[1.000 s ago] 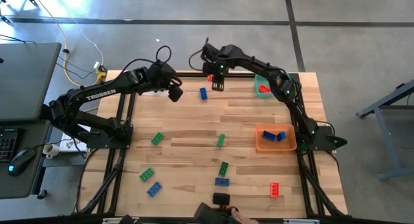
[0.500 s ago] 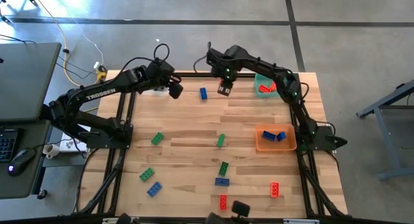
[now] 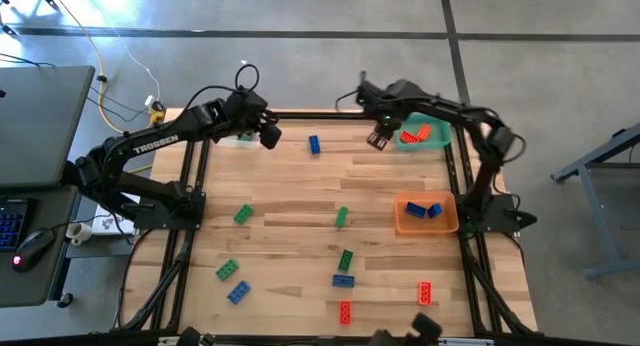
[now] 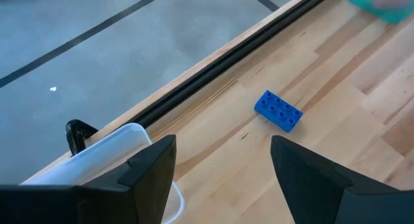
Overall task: Sort & place blocks by color
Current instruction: Put the orange game piece into the blue bin
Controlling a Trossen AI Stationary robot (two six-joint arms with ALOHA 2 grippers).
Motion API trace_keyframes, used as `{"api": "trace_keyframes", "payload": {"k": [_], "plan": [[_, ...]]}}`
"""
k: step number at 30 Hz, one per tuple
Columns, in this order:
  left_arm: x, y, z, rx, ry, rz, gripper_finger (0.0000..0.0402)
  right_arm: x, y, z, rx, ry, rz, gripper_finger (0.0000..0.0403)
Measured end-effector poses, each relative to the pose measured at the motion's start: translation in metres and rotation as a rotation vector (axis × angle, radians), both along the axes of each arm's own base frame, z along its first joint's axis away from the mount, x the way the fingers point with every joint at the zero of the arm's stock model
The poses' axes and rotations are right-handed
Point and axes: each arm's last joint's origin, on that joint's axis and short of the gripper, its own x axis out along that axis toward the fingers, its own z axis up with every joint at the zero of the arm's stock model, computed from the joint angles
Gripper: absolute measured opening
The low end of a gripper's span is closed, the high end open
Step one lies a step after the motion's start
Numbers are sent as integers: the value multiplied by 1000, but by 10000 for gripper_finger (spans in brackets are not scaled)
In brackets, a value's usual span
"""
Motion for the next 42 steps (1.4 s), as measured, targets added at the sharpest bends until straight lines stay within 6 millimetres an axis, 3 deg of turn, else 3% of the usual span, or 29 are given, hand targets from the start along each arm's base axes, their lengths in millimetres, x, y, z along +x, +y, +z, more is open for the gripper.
{"api": "trace_keyframes", "payload": {"k": [9,15,26,36,42], "plan": [[0,0,0,-1,0,0,241,-58,-9,4,-156,-143,-263,109],[0,0,0,-1,0,-1,241,-85,-21,-15,-138,-154,-427,109],[0,0,0,7,14,-14,248,-112,-32,-44,-84,-208,-631,109],[-1,-4,-4,-53,29,-49,272,-123,-30,-60,-49,-191,-668,110],[-3,-13,-10,-174,53,-89,273,-123,-32,-59,-88,-195,-694,181]]}}
